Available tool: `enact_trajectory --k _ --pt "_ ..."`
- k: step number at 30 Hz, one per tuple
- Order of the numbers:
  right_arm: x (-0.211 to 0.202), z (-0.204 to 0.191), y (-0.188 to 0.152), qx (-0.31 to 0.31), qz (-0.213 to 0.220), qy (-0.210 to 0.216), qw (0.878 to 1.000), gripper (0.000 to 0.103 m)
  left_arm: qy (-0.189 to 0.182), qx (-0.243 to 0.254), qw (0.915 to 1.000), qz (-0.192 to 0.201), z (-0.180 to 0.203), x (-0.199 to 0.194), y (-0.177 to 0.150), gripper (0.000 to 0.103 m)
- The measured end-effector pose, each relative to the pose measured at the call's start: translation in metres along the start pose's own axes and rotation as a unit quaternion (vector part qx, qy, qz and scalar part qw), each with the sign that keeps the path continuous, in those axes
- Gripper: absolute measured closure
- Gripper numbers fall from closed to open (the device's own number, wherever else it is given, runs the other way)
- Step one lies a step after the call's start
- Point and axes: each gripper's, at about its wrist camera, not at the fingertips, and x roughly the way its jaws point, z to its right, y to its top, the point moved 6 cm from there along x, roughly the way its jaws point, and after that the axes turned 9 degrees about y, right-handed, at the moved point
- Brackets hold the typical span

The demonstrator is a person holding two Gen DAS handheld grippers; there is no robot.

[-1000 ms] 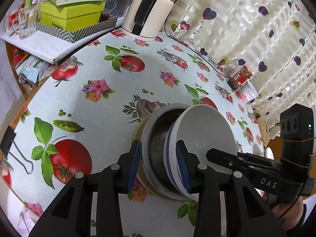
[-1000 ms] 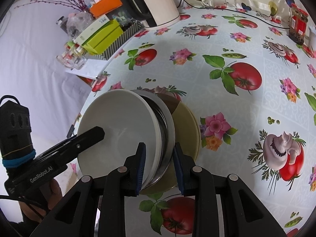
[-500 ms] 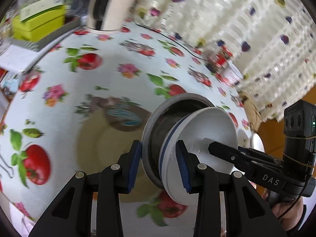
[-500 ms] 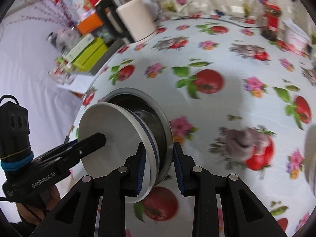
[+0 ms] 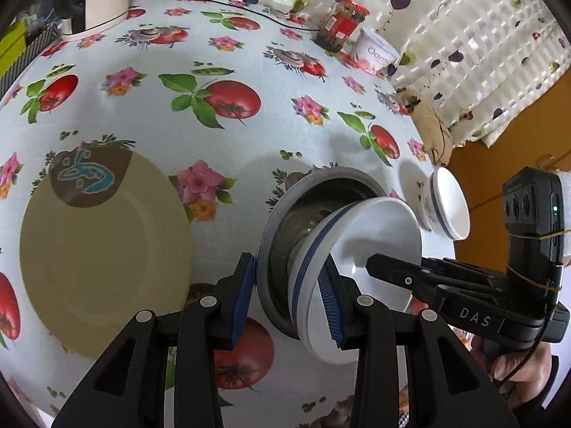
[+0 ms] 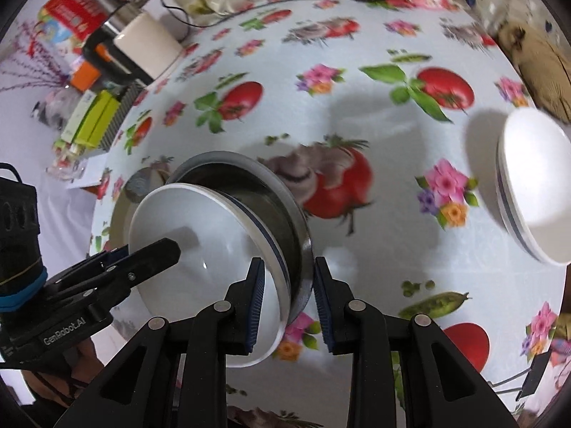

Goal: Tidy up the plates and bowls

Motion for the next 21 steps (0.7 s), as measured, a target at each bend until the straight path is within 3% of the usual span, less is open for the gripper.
enact_trajectory --k 8,13,21 --pt "0.004 0.008 0.007 -0.001 0.009 0.008 1.0 0.071 0.011 -0.006 0.9999 0.011 -0.007 0.006 0.01 0.065" --pt "-0.004 0.011 0.012 -0.003 0.032 0.006 0.999 0.062 0.014 -0.004 0.9993 0.034 -0.008 -0.002 0.015 0.065" --pt "-0.033 0.017 0.018 -0.014 0.078 -0.002 0.997 0.061 0.019 0.0 0.9977 0.065 -0.002 -0.018 0.025 0.065"
